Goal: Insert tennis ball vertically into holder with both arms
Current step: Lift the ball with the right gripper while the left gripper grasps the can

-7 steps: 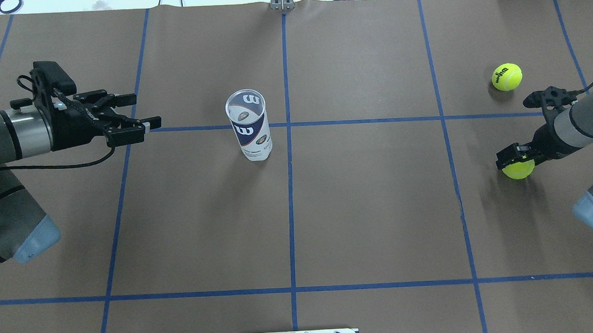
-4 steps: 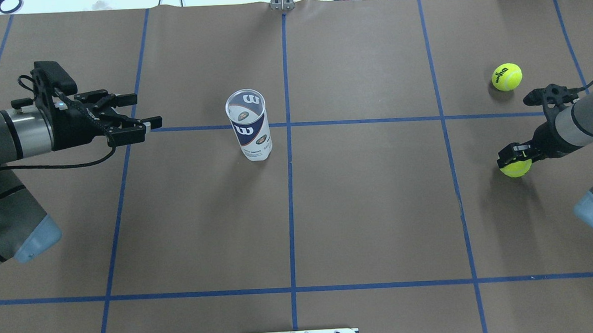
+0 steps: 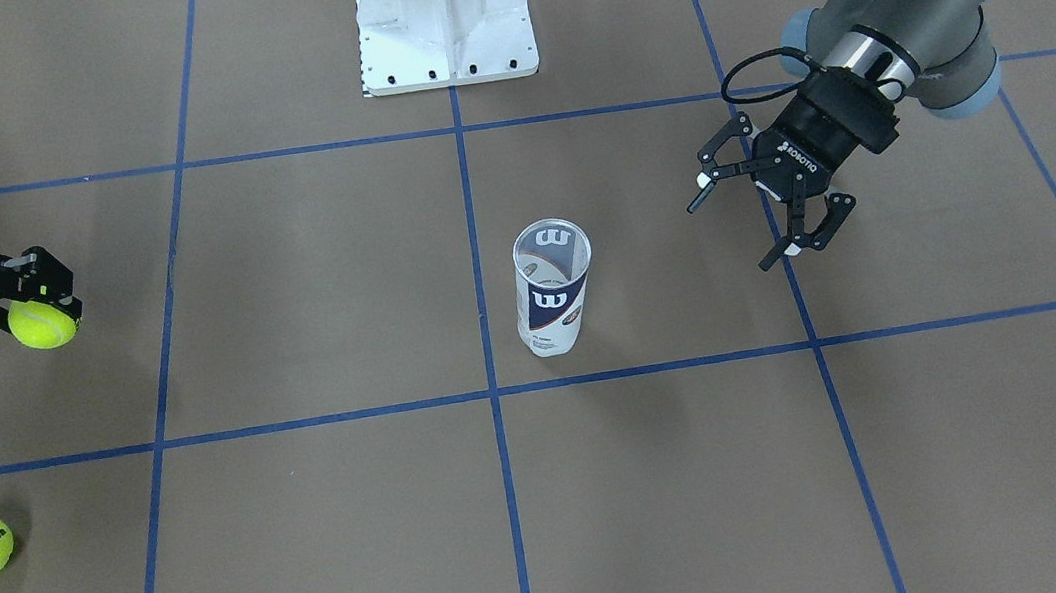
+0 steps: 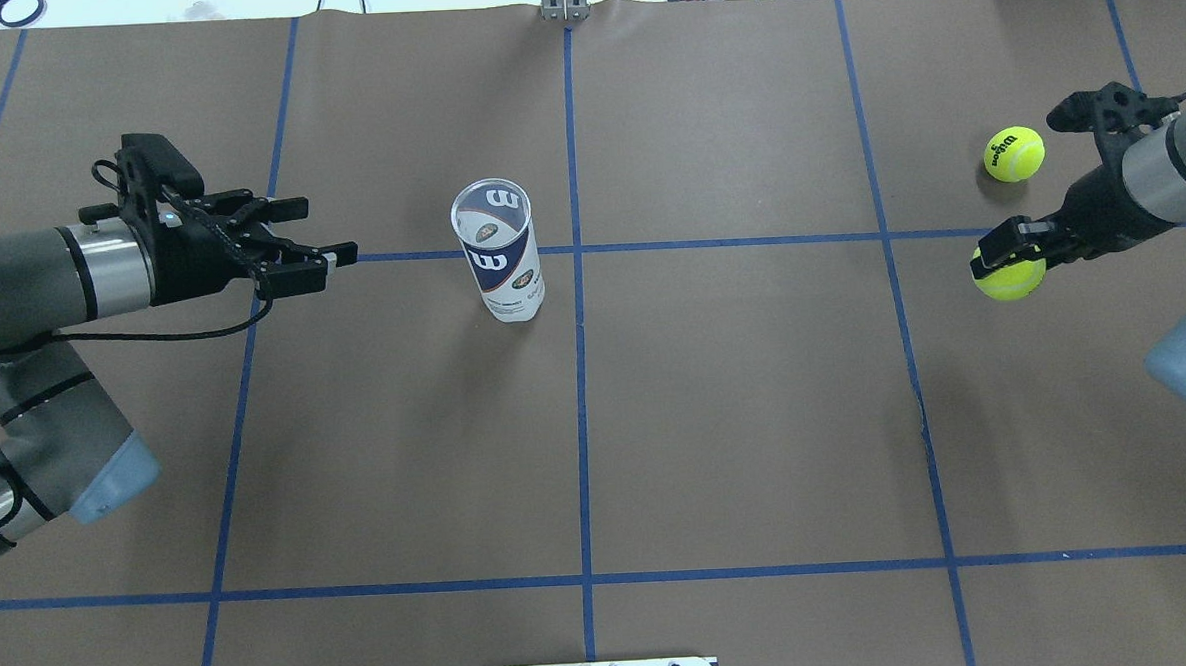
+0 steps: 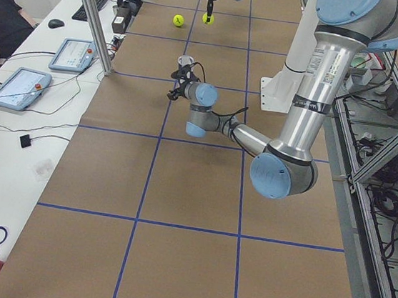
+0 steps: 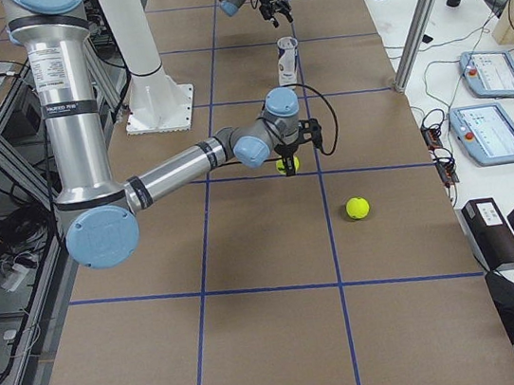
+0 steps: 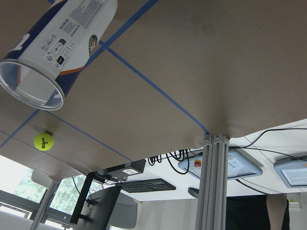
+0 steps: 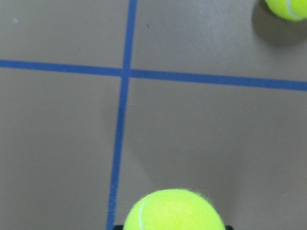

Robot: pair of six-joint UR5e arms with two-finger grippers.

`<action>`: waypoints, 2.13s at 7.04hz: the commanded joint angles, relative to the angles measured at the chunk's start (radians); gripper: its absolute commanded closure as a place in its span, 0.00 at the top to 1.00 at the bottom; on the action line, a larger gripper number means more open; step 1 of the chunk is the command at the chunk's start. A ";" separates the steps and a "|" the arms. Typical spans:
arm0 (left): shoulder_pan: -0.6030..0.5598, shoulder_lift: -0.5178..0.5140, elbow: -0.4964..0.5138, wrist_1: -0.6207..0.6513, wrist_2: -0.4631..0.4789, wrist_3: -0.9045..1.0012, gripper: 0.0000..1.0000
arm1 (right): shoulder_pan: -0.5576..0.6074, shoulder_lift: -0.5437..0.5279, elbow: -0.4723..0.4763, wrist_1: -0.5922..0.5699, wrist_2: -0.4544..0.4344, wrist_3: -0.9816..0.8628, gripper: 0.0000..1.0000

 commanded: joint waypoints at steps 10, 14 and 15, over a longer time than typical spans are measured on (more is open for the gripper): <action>0.264 -0.232 0.236 -0.028 0.318 0.104 0.99 | -0.017 0.347 0.005 -0.231 0.015 0.173 0.00; 0.258 -0.232 0.244 -0.025 0.318 0.108 0.99 | -0.022 0.356 0.002 -0.231 0.012 0.175 0.00; 0.255 -0.232 0.244 -0.026 0.318 0.108 0.99 | -0.029 0.362 0.000 -0.231 0.011 0.181 0.00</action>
